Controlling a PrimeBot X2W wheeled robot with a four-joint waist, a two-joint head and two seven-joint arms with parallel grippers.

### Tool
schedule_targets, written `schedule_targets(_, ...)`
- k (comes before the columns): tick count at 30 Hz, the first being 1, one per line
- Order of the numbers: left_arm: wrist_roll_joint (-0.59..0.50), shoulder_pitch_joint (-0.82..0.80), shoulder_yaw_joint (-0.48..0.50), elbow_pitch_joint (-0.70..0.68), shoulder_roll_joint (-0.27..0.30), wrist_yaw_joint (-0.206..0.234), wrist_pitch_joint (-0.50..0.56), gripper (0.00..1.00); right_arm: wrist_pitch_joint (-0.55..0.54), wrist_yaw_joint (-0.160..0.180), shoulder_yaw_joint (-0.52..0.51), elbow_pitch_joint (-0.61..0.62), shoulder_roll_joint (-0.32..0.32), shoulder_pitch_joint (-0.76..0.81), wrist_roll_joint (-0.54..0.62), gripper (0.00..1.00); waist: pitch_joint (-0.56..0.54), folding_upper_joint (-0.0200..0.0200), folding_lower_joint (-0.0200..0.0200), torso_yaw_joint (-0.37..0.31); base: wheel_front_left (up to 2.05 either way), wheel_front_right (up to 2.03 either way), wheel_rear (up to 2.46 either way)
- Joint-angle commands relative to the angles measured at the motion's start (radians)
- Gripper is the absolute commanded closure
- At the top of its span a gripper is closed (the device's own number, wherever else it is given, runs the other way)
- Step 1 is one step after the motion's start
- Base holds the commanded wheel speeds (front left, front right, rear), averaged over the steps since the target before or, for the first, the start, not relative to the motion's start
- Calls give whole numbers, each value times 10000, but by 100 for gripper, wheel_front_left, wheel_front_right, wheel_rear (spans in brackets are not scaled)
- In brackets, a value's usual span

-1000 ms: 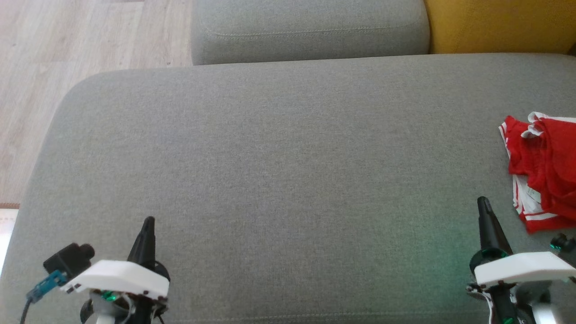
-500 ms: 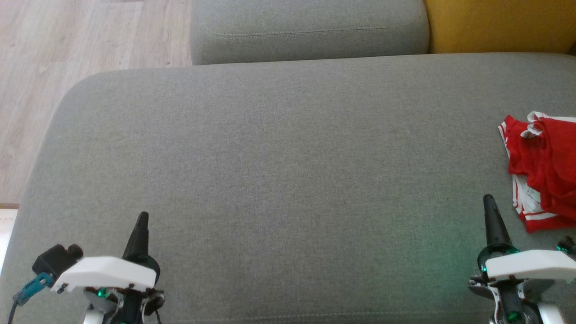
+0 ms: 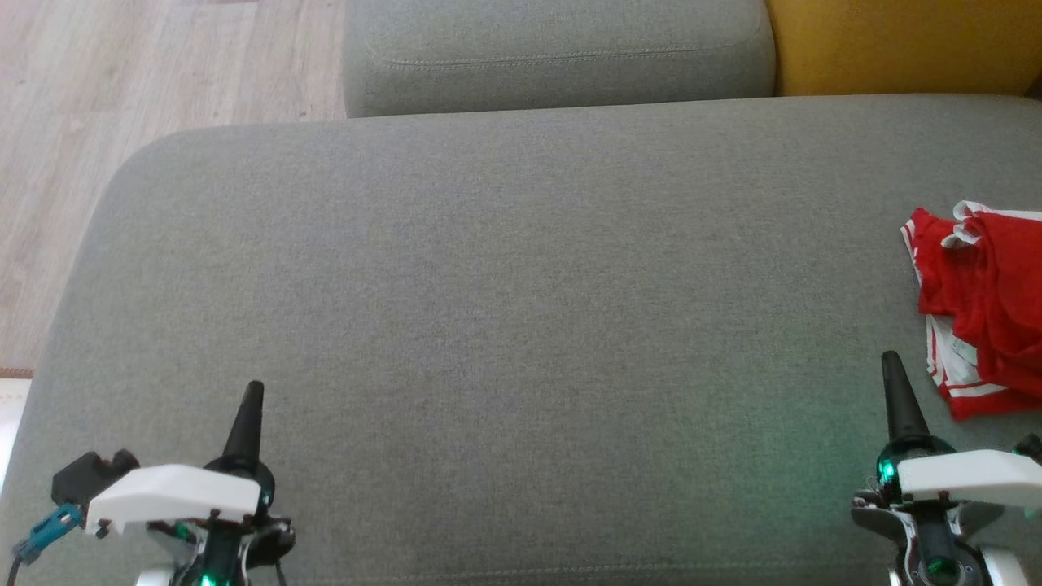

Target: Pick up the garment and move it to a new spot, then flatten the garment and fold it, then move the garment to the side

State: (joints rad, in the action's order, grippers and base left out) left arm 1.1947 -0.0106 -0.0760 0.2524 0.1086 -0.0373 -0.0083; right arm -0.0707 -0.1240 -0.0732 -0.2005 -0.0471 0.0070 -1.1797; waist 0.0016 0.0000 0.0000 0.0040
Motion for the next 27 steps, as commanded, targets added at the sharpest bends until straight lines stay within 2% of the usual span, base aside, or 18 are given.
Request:
schedule_targets(1,281,-660,444,-287,30,-118,95,100,-25,-49,104,271,-212,-601,-331,100,0,0,0,-1,0,0,0)
schedule_targets(27,3204,-875,1343,-136,-302,-709,783,100,-170,-62,-86,-236,-212,-981,-3348,100,11,0,0,-29,0,0,0)
